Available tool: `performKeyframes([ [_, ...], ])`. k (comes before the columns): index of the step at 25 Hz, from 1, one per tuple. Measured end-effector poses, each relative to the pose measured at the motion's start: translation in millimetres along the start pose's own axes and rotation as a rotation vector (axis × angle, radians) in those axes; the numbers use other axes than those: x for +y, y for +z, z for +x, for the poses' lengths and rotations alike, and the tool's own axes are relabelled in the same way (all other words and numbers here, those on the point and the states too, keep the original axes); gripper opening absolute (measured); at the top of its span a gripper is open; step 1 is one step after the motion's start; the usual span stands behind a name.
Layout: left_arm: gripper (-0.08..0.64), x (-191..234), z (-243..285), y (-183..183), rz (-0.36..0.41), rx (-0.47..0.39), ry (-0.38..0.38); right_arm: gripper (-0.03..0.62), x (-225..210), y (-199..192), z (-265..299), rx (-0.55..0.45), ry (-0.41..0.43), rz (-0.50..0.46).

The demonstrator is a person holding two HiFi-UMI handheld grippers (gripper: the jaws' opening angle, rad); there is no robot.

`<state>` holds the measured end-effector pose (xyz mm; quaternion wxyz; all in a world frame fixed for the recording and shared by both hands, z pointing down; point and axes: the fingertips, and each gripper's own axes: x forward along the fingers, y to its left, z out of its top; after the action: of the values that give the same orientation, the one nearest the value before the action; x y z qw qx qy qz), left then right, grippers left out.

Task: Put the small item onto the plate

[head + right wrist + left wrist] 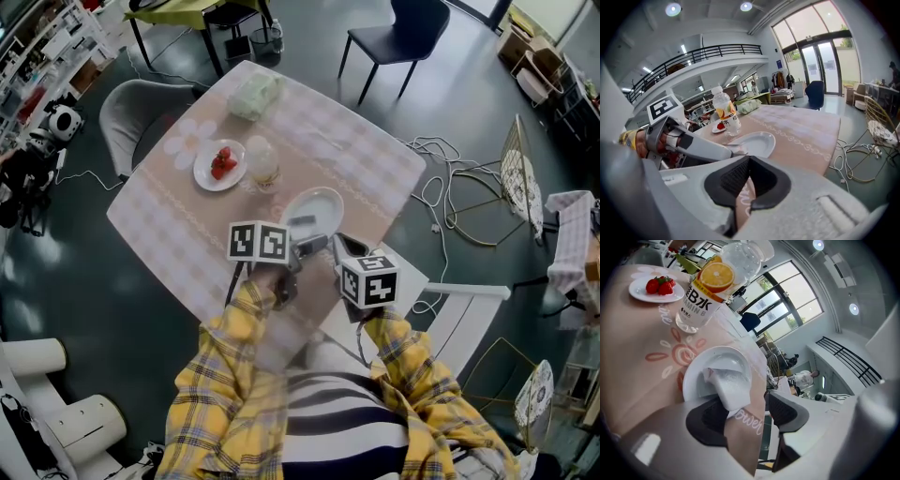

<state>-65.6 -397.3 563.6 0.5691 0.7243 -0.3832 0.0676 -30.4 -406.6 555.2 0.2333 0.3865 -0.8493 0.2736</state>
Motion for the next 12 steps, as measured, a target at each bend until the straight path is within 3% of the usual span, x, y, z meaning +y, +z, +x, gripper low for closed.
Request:
performKeyframes([
  [5,0.244,2.6,1.6,-14.2,0.089,0.064,0.031,0.002,-2.5,0.0,-2.0,-0.001,-0.005,0.012],
  [10,0.195,9.6,-3.1,-26.6,0.296,0.212,0.115,0.002,1.5,-0.8,-0.9,-0.001,0.006,0.009],
  [12,0.189,11.3,-6.6,-29.5,0.338,0.245,0.128,0.002,3.0,-1.7,-0.3,0.001,0.01,0.006],
])
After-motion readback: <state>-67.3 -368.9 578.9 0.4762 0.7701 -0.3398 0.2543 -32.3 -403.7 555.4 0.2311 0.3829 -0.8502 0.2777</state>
